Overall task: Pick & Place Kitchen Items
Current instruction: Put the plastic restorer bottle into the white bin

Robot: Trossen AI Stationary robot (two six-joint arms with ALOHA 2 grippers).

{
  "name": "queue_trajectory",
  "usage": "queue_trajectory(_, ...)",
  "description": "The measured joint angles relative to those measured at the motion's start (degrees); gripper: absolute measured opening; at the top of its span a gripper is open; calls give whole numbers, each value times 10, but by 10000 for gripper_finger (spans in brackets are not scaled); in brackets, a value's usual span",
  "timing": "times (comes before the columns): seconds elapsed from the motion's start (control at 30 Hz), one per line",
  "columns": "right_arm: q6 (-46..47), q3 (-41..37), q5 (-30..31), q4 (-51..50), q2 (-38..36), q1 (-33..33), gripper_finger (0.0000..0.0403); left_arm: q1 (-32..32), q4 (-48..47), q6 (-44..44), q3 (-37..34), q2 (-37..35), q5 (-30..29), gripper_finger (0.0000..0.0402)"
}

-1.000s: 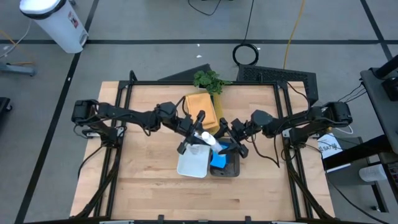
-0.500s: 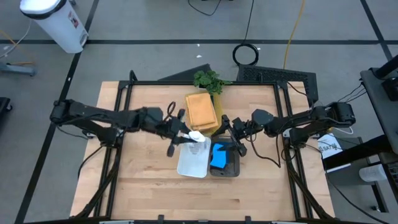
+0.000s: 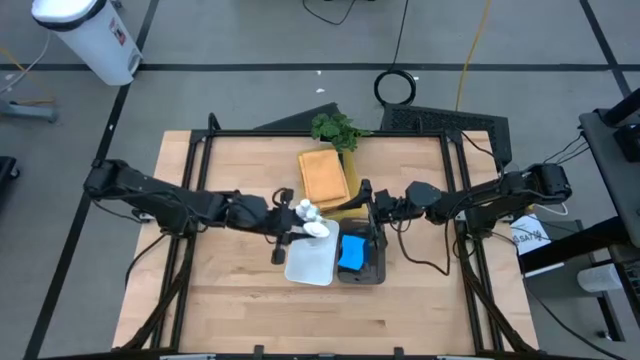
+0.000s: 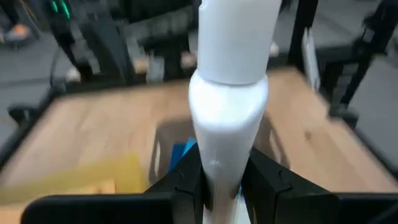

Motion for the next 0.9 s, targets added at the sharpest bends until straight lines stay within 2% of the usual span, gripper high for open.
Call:
queue_trajectory(0.43, 4, 7, 10, 6, 1, 23, 279, -1, 11, -16, 0, -1, -9, 76)
queue_trajectory(0.73, -69, 122, 165, -133, 28, 100, 279, -5, 11, -24, 0, 6, -31, 76)
queue_trajectory(0.9, -79, 125, 182, -140, 28, 106, 279, -15, 12, -32, 0, 6, -36, 76)
